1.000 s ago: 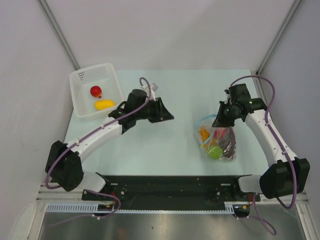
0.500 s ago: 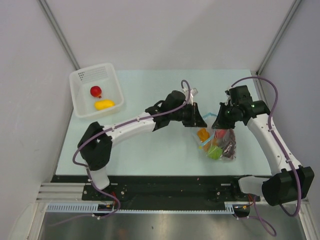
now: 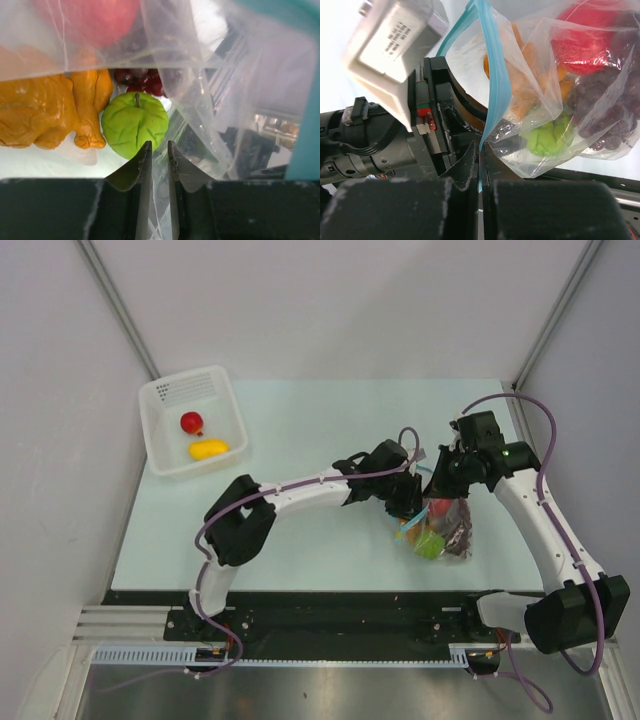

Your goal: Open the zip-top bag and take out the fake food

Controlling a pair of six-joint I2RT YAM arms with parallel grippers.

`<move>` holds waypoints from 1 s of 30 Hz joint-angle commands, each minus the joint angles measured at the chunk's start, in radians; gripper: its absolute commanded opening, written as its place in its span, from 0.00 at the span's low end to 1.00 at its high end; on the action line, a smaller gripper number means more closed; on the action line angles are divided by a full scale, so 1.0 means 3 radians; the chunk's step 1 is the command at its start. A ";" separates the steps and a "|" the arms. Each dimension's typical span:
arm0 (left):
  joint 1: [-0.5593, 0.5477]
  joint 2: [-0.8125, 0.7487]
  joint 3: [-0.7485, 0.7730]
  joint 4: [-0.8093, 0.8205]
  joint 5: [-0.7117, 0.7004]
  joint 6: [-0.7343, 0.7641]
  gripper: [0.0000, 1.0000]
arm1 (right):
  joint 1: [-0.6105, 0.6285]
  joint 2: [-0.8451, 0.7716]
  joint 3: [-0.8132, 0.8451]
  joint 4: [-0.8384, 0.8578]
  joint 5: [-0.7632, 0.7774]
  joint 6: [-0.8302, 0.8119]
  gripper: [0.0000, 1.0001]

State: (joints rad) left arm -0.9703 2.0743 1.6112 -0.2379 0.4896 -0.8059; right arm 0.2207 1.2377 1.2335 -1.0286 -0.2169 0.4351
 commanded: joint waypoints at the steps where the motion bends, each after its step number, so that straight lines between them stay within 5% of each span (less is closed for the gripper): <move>1: -0.0059 0.0035 0.0157 -0.0168 0.0158 0.0170 0.26 | 0.0016 -0.0107 0.0127 -0.0028 0.0058 0.0002 0.00; 7: -0.0156 0.0055 0.0045 -0.0266 0.0112 0.0268 0.55 | 0.0016 -0.0117 0.0122 -0.0069 0.0079 -0.0013 0.00; 15: -0.0243 0.0213 0.0152 -0.0260 0.0061 0.0237 0.70 | 0.0016 -0.0168 0.0112 -0.0135 0.0125 -0.0034 0.00; 21: -0.0304 0.0158 -0.0068 0.0188 -0.0149 -0.0054 0.65 | 0.0016 -0.0229 0.0102 -0.0186 0.0100 0.0134 0.00; 30: -0.0330 -0.0149 -0.0421 0.0599 -0.0579 -0.0003 0.61 | 0.0057 -0.0235 0.0107 0.0212 -0.0759 0.0738 0.00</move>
State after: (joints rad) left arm -1.0649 2.1067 1.5051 -0.1272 0.3805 -0.8116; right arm 0.2298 1.1835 1.2350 -1.0679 -0.2981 0.5591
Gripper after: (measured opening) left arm 0.584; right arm 0.009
